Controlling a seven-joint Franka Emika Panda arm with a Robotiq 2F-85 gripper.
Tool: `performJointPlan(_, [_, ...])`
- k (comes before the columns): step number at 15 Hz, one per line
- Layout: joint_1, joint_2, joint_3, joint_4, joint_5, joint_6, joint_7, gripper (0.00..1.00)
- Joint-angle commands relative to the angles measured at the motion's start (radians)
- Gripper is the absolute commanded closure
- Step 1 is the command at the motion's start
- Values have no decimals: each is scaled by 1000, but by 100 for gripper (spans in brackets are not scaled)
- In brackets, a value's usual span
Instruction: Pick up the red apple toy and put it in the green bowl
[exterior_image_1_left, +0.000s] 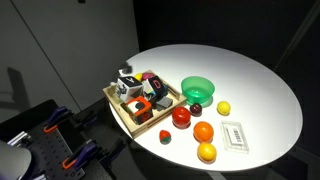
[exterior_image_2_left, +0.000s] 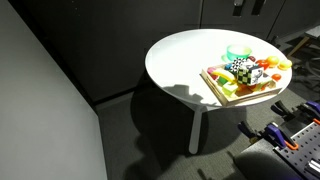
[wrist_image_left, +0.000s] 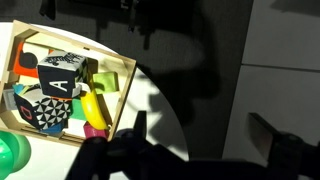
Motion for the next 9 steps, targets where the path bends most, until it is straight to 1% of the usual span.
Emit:
performJointPlan(1, [-26, 5, 3, 13, -26, 7, 14, 0])
performJointPlan(5, [-60, 14, -3, 28, -78, 35, 24, 0])
performJointPlan(9, [-98, 11, -13, 21, -156, 114, 35, 0])
